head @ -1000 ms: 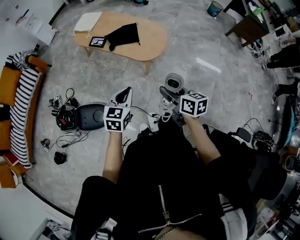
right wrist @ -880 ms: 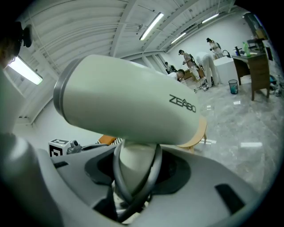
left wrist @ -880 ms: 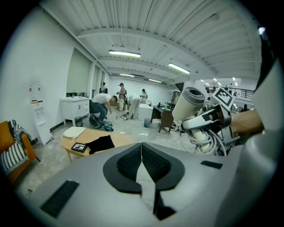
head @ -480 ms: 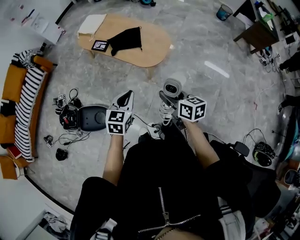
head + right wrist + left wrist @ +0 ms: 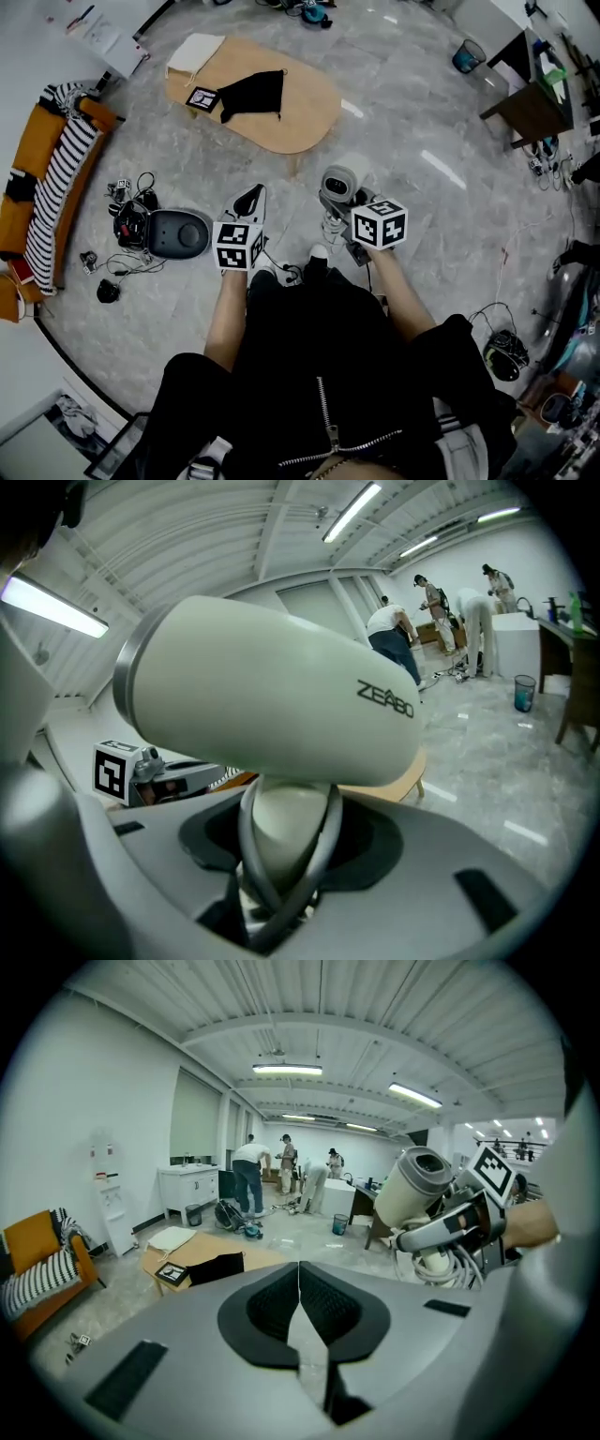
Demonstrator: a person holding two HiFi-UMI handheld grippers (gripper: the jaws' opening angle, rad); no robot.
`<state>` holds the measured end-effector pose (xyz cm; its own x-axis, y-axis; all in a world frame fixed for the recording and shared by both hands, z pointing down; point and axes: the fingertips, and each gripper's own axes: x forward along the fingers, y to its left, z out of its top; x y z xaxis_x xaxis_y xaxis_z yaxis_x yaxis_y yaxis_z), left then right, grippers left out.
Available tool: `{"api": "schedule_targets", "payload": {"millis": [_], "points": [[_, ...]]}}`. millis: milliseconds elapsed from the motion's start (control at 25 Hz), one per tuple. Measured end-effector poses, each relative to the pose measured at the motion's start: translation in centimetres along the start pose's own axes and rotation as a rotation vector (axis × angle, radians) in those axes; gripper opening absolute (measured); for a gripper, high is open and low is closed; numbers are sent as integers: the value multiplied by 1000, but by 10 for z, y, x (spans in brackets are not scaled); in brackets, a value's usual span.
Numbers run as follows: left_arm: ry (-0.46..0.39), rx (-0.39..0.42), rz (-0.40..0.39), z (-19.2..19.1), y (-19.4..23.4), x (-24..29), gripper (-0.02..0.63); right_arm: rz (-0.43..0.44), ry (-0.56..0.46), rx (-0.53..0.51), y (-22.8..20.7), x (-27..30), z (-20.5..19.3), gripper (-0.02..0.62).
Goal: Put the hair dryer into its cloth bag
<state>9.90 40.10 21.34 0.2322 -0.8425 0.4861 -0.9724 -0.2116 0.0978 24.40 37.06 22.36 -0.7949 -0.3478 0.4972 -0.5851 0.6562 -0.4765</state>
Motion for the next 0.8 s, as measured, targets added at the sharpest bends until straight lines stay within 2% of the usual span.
{"api": "schedule_targets", "payload": {"millis": [240, 480, 800], "points": [[6, -32, 47, 5, -10, 15, 14, 44, 32, -16, -21, -2, 4, 195], [13, -49, 63, 13, -1, 32, 14, 60, 45, -12, -32, 9, 13, 195], [15, -55, 22, 24, 19, 65, 15, 49, 57, -4, -42, 45, 30, 195]]}}
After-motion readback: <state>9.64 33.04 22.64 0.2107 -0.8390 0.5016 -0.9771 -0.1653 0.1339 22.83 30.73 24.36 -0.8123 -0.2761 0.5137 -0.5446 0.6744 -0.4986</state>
